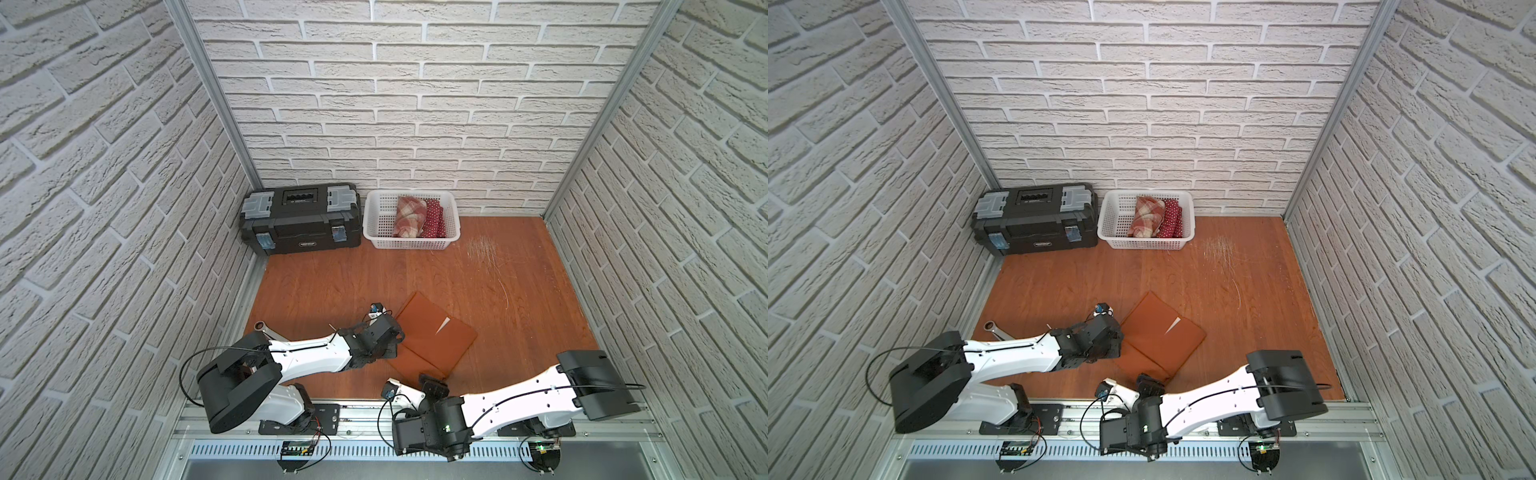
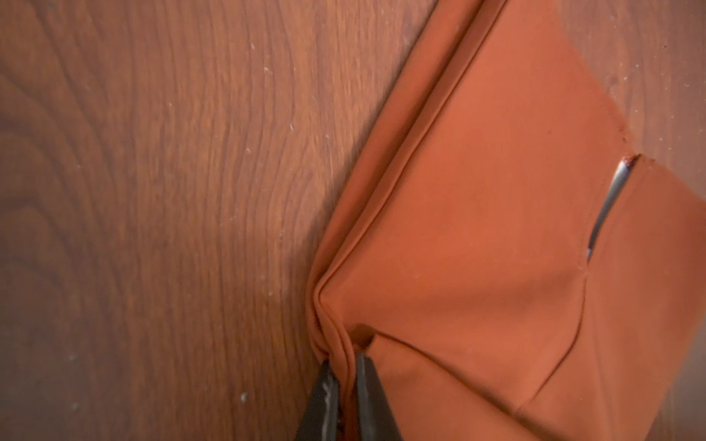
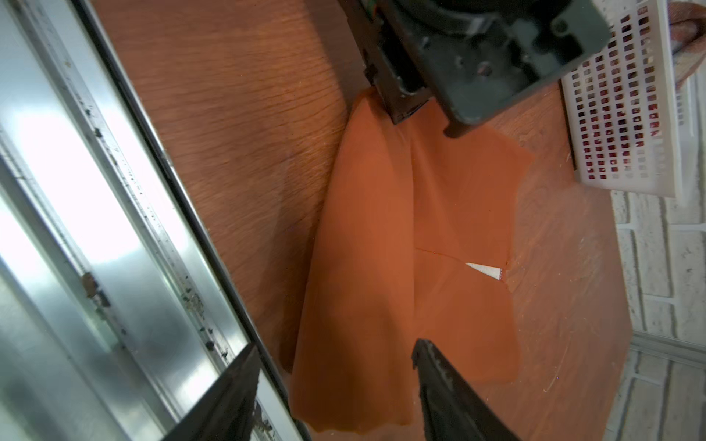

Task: Roll up the skirts
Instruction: Roll the skirt at the center of the board.

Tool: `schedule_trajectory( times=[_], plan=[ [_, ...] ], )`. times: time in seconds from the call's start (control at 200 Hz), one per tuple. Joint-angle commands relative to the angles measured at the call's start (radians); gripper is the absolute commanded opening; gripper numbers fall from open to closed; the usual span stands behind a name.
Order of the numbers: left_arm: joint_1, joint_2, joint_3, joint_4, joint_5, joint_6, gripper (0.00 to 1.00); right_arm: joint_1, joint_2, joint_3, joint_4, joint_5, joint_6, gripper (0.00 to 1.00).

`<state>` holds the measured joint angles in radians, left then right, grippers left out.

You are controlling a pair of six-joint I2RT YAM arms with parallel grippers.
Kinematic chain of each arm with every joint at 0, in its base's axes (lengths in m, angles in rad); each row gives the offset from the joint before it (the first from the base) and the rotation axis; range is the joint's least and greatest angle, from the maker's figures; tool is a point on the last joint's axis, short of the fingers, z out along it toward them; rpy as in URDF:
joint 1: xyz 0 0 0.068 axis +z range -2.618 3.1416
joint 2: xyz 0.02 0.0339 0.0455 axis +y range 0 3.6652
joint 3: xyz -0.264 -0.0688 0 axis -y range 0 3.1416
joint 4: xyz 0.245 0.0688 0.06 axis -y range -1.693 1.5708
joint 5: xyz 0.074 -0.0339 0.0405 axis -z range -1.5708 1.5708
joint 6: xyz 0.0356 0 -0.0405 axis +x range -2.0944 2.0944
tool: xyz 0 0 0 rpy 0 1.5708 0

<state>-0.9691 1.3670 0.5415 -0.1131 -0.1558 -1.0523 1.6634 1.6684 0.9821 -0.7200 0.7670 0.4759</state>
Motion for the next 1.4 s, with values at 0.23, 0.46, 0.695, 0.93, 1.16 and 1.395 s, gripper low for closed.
schedule_trajectory(
  times=[0.23, 0.46, 0.695, 0.93, 1.16, 1.395],
  plan=[
    [0.01, -0.032, 0.008, -0.122, 0.036, -0.014, 0.0, -0.07, 0.221, 0.078, -0.085, 0.146, 0.133, 0.74],
    [0.01, -0.038, 0.012, -0.152, 0.063, -0.006, 0.0, -0.112, 0.417, 0.196, -0.303, 0.237, 0.303, 0.72],
    [0.01, -0.035, 0.018, -0.159, 0.085, 0.005, 0.0, -0.163, 0.459, 0.212, -0.361, 0.211, 0.342, 0.46],
    [0.04, -0.122, -0.009, -0.161, 0.096, 0.0, 0.2, -0.201, 0.434, 0.172, -0.312, 0.126, 0.263, 0.1],
    [0.232, -0.366, -0.029, -0.233, 0.067, 0.038, 0.98, -0.208, 0.367, 0.156, -0.188, 0.002, 0.119, 0.06],
    [0.352, -0.606, -0.049, -0.326, 0.056, 0.055, 0.98, -0.303, 0.109, 0.048, 0.093, -0.369, -0.054, 0.05]
  ],
)
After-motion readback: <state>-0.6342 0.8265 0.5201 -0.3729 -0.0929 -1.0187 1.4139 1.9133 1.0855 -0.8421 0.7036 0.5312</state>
